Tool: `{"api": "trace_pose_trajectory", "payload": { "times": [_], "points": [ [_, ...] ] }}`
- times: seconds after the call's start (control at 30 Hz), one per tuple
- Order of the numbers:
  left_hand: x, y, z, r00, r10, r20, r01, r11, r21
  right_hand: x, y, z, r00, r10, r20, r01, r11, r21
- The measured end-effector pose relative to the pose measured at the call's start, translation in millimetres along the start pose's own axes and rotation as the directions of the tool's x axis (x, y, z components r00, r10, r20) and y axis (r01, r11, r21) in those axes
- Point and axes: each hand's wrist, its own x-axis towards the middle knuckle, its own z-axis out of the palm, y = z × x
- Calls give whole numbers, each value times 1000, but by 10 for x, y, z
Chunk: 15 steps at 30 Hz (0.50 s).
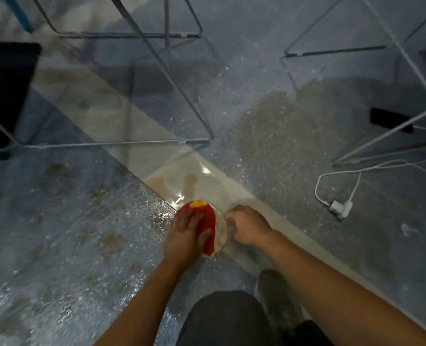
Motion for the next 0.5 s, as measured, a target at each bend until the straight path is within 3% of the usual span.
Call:
{"api": "trace_pose_trajectory", "payload": {
  "times": [0.17, 0.27, 0.5],
  "points": [
    [322, 100, 608, 996, 60, -62, -41, 964, 262, 157, 224, 181, 995, 34, -90, -37, 999, -26],
    [332, 88, 803, 987, 73, -143, -34, 966, 257, 200, 267, 307, 995, 31, -97, -38, 997, -68],
    [66, -73, 973, 966, 209, -150, -160, 945, 285, 289, 233, 362, 995, 67, -77, -78, 986, -150]
  ]
}}
